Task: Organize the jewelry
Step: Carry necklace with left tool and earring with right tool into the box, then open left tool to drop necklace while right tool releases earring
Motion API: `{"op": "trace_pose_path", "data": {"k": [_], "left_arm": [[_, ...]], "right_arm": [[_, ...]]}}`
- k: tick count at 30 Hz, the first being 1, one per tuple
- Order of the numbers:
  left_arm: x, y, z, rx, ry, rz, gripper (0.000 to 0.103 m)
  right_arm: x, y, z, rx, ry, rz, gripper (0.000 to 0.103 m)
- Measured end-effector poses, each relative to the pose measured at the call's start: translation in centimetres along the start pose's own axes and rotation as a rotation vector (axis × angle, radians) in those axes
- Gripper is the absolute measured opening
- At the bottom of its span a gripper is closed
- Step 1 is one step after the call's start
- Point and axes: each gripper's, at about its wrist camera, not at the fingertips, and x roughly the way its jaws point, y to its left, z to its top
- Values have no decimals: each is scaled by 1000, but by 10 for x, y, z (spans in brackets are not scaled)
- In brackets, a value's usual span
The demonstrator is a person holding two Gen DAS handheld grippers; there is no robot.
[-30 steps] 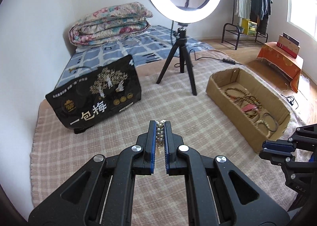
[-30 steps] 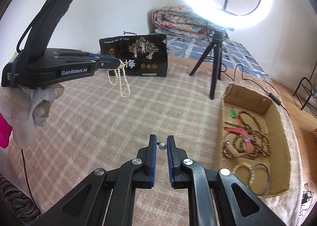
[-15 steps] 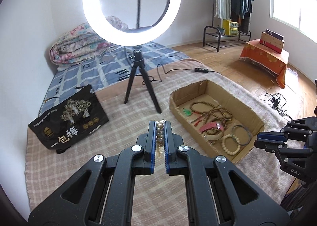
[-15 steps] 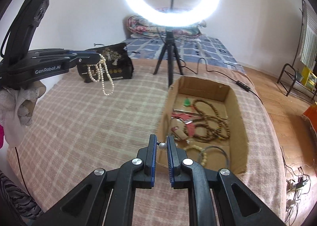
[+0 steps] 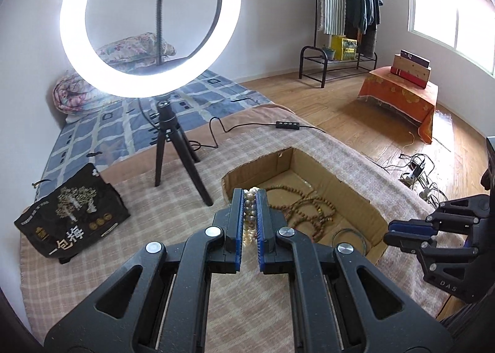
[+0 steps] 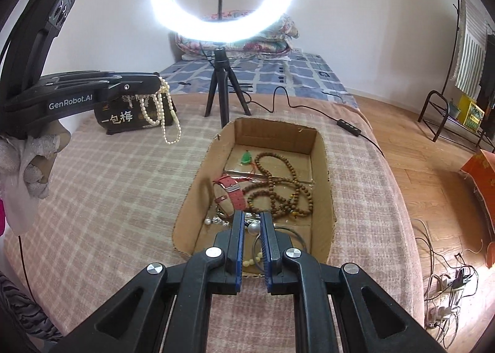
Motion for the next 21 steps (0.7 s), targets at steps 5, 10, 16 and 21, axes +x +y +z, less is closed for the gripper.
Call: {"op": "trace_pose_path", "data": {"k": [5,10,16,21], "left_arm": [[25,-7,9,-1,7,-7,5],[47,-9,14,-16,17,-8,5],[72,-10,13,-18,44,-3,5],[88,-13,4,-11,75,7,5]], "right_arm": [[9,-9,2,-5,12,-3,8],[20,-17,5,-5,27,3,8],[33,-24,4,-9,47,7,8],[44,-29,1,-1,66,10,8]]}}
